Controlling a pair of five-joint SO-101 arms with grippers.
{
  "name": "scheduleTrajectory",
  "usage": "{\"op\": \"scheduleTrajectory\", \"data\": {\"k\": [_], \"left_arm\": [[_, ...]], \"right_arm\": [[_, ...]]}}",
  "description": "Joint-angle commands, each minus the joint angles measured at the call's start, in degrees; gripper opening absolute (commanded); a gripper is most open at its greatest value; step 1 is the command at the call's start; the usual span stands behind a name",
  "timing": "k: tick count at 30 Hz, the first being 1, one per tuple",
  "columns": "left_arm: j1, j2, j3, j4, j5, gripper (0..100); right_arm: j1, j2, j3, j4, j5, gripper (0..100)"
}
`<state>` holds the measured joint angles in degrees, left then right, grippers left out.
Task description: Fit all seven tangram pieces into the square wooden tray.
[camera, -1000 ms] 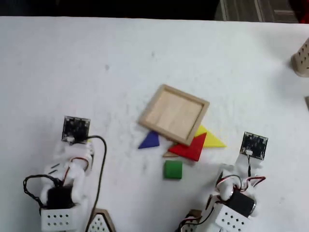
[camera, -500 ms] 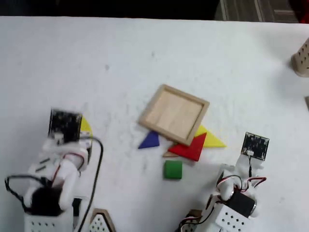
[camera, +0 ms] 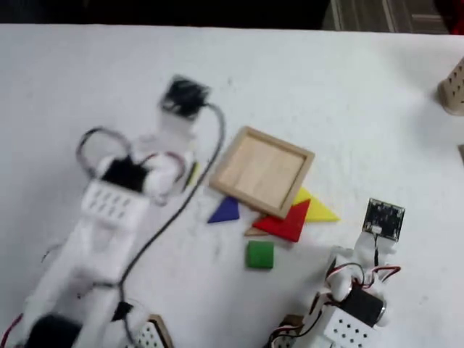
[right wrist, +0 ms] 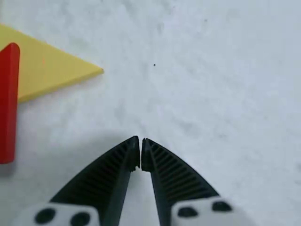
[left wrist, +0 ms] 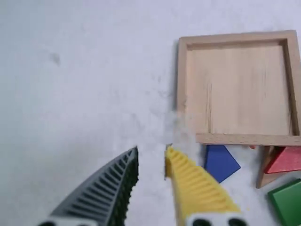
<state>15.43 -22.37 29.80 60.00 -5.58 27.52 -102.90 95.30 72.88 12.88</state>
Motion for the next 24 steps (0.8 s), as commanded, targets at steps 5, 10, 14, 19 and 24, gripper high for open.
{"op": "scheduleTrajectory", "data": {"k": [5, 10, 14, 19, 24], "left_arm": [[5.2, 28.5, -22.5, -1.0, 0.5, 25], [3.9, 46.5, -36.9, -0.2, 0.5, 25], [2.2, 55.9, -46.6, 4.7, 0.5, 25], [-1.5, 64.3, -56.7, 9.9, 0.9, 25], [-6.3, 69.7, -64.5, 14.9, 1.1, 25]], "right_arm": [[0.3, -0.4, -1.9, 0.3, 0.2, 1.8], [0.3, -0.4, -1.9, 0.3, 0.2, 1.8], [0.3, -0.4, -1.9, 0.3, 0.2, 1.8], [0.3, -0.4, -1.9, 0.3, 0.2, 1.8], [0.3, -0.4, -1.9, 0.3, 0.2, 1.8]]}}
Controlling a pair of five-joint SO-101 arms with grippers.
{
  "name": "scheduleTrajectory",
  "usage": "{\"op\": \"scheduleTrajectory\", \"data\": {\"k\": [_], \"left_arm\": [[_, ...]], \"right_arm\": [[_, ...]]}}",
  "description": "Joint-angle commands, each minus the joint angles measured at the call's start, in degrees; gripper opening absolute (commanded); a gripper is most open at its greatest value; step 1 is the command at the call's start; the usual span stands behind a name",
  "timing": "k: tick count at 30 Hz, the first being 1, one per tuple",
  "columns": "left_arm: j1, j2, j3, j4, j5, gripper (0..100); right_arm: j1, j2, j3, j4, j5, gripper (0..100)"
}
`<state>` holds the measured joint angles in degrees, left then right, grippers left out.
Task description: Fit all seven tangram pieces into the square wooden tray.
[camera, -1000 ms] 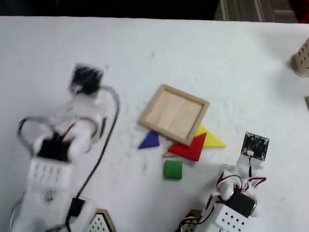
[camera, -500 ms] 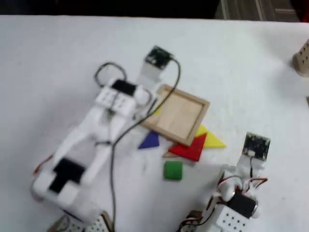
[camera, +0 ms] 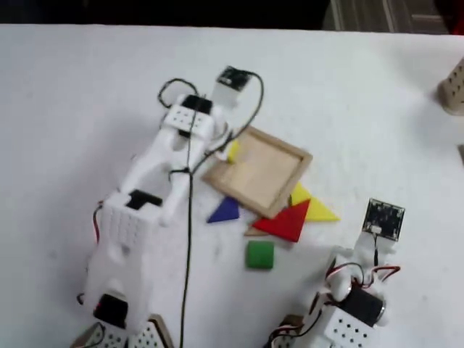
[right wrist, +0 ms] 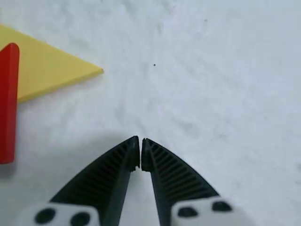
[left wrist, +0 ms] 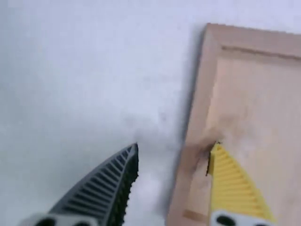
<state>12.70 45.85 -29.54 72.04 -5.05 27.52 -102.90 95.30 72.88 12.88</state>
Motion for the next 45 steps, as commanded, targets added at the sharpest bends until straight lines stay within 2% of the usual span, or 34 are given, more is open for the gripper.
{"op": "scheduleTrajectory", "data": {"k": [1, 5, 15, 21, 26, 32, 36, 41, 45], "left_arm": [[-4.4, 2.2, -6.4, 3.9, 0.5, 25], [-8.7, 4.4, -10.1, 7.4, 1.1, 25], [-25.2, 5.6, -11.3, 16.1, 17.7, 25], [-32.6, 5.1, -11.2, 20.7, 23.0, 25], [-35.7, 5.1, -10.6, 22.9, 23.2, 25], [-33.7, -1.1, -3.5, 23.7, 19.1, 25], [-31.6, -14.2, 10.3, 19.4, 19.1, 25], [-29.3, -34.6, 35.4, 5.0, 19.2, 25], [-26.3, -48.1, 49.2, -5.8, 19.5, 25]], "right_arm": [[0.3, -0.4, -1.9, 0.3, 0.2, 1.8], [0.3, -0.4, -1.9, 0.3, 0.2, 1.8], [0.3, -0.4, -1.9, 0.3, 0.2, 1.8], [0.3, -0.4, -1.9, 0.3, 0.2, 1.8], [0.3, -0.4, -1.9, 0.3, 0.2, 1.8], [0.3, -0.4, -1.9, 0.3, 0.2, 1.8], [0.3, -0.4, -1.9, 0.3, 0.1, 1.8], [0.3, -0.4, -1.9, 0.3, 0.1, 1.8], [0.3, -0.4, -1.9, 0.3, 0.1, 1.8]]}}
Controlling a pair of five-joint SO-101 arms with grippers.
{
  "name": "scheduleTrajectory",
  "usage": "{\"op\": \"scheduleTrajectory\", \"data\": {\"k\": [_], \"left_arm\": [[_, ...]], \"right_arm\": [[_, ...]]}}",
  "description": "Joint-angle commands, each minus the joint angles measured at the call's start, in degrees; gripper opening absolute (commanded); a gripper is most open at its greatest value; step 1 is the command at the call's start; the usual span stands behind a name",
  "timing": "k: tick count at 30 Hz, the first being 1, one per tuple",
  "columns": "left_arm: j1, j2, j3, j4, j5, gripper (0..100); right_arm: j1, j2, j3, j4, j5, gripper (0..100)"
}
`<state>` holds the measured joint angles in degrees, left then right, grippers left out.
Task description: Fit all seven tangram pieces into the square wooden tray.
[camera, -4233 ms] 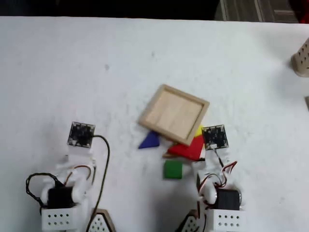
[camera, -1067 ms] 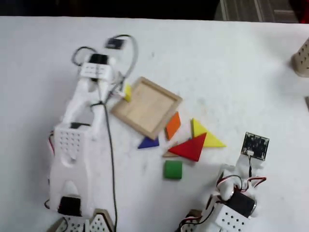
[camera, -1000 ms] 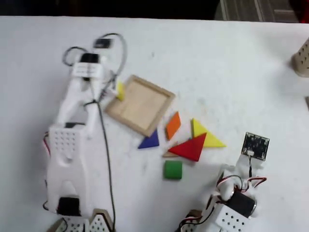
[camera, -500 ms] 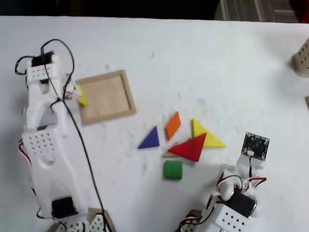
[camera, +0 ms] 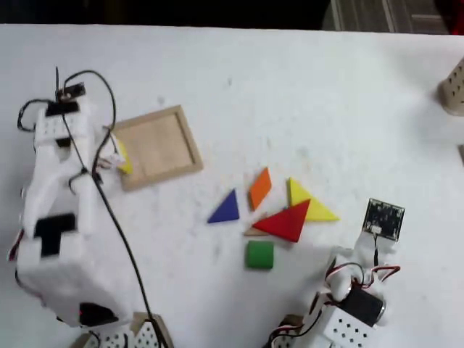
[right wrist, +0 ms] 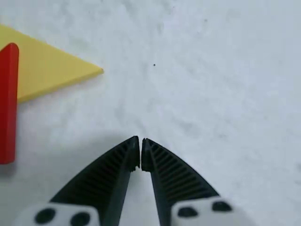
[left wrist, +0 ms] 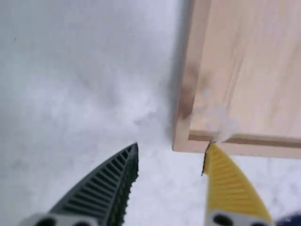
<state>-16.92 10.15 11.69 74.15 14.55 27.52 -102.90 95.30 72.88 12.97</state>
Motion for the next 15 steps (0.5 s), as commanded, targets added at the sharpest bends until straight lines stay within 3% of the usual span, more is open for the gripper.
{"op": "scheduleTrajectory", "data": {"k": [1, 5, 8, 11, 15], "left_arm": [[4.6, -15.1, 10.3, -10.4, -0.1, 25], [11.8, -21.7, 16.4, -20.0, 0.6, 25], [15.4, -21.0, 17.6, -25.9, 7.5, 25], [17.6, -15.6, 13.5, -27.1, 10.2, 22], [19.9, -3.5, 3.4, -24.9, 9.1, 9]], "right_arm": [[0.3, -0.4, -1.9, 0.3, 0.0, 1.8], [0.3, -0.4, -1.9, 0.3, 0.0, 1.8], [0.5, -0.4, -1.9, 0.3, 0.0, 1.8], [0.6, -0.4, -1.9, 0.3, 0.0, 1.8], [0.6, -0.4, -1.9, 0.3, 0.0, 1.8]]}}
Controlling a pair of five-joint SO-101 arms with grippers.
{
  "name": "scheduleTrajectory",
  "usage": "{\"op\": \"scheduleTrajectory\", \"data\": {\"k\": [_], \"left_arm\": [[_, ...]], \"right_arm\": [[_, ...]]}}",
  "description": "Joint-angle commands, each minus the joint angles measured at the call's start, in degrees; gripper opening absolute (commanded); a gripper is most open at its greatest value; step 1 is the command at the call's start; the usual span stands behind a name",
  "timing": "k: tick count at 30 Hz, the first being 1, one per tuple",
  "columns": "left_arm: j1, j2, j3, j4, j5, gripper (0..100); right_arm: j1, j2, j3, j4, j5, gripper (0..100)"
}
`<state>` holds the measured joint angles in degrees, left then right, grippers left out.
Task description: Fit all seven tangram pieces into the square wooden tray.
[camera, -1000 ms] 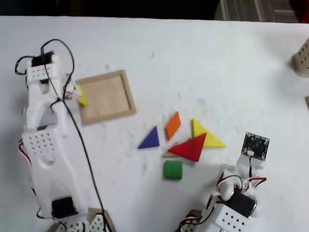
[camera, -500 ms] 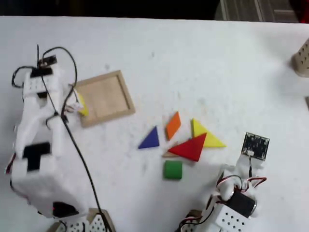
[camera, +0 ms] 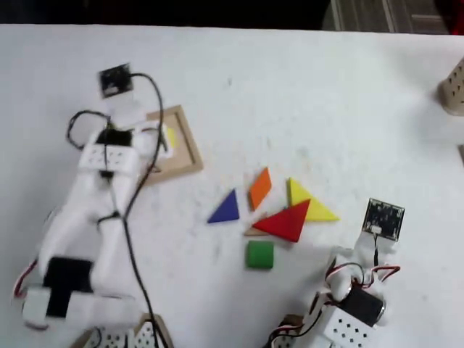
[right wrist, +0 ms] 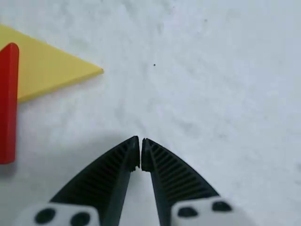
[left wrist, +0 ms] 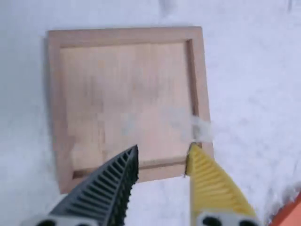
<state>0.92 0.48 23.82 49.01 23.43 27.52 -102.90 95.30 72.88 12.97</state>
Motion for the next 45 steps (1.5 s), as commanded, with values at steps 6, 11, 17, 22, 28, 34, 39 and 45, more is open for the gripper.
{"op": "scheduleTrajectory", "data": {"k": [6, 11, 17, 22, 28, 34, 39, 45], "left_arm": [[0.3, 19.1, -20.1, 9.1, 0.4, 3], [1.2, 20.6, -19.7, 12.2, 0.5, 2], [6.5, 20.0, -14.5, 12.5, 0.3, 2], [10.3, 12.8, -7.0, 11.1, 0.1, 2], [14.5, -0.4, 7.2, 4.9, -4.9, 2], [12.5, -12.2, 14.4, 3.1, -6.5, 2], [3.6, -19.7, 15.9, 4.4, -6.8, 2], [-9.4, -24.7, 21.0, 4.2, -6.9, 2]], "right_arm": [[0.5, -0.4, -1.9, 0.3, 0.0, 1.8], [0.4, -0.4, -1.9, 0.3, 0.0, 1.8], [0.4, -0.4, -1.9, 0.3, 0.0, 1.8], [0.4, -0.4, -1.9, 0.3, 0.0, 1.8], [0.4, -0.4, -1.9, 0.3, 0.0, 1.8], [0.4, -0.4, -1.9, 0.3, 0.0, 1.8], [-0.7, -0.3, -2.2, -1.2, 0.0, 1.8], [-5.8, -0.2, -9.1, -3.0, -0.4, 1.7]]}}
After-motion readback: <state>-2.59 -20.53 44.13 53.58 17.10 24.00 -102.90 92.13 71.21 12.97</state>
